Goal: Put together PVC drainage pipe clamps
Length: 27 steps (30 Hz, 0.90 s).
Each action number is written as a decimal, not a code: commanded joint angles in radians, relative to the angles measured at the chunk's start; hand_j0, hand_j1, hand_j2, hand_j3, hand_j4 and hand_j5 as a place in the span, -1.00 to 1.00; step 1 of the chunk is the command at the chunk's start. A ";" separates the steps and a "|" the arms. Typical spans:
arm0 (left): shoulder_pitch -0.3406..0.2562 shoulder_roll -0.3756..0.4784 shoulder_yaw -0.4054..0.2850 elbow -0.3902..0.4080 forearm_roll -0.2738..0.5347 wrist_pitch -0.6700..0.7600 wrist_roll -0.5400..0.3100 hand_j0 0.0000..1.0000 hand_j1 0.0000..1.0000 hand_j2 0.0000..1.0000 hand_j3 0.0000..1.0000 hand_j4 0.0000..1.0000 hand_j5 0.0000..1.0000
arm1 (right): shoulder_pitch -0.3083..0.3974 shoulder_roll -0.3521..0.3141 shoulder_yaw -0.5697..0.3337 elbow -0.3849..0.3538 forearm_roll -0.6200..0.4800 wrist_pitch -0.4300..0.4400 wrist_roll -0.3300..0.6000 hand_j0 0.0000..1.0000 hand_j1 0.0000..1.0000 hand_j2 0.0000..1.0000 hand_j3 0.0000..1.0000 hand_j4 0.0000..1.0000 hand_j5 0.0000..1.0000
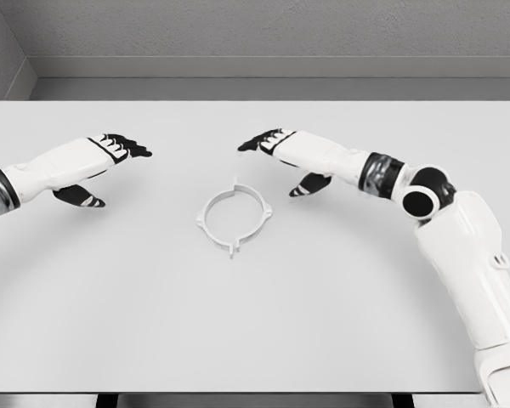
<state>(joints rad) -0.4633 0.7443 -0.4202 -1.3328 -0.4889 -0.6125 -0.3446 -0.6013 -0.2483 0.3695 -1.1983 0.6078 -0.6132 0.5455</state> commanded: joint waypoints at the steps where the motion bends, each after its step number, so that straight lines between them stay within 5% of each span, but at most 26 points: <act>1: 0.000 0.001 0.000 0.000 0.006 0.002 0.001 1.00 1.00 1.00 1.00 1.00 1.00 | -0.009 -0.002 -0.001 0.031 -0.003 0.002 -0.001 1.00 1.00 1.00 1.00 1.00 1.00; 15: -0.002 0.003 0.011 -0.002 0.007 0.002 0.001 1.00 1.00 1.00 1.00 1.00 1.00 | -0.218 0.195 0.011 0.385 0.168 0.002 -0.067 1.00 1.00 1.00 1.00 1.00 1.00; 27: -0.002 0.003 0.018 0.000 0.007 0.002 0.001 1.00 1.00 1.00 1.00 1.00 1.00 | -0.245 0.248 0.039 0.453 0.244 0.002 -0.130 1.00 1.00 1.00 1.00 1.00 1.00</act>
<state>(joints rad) -0.4633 0.7466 -0.4019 -1.3327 -0.4884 -0.6125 -0.3445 -0.8468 -0.0028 0.4024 -0.7501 0.8544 -0.6132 0.4250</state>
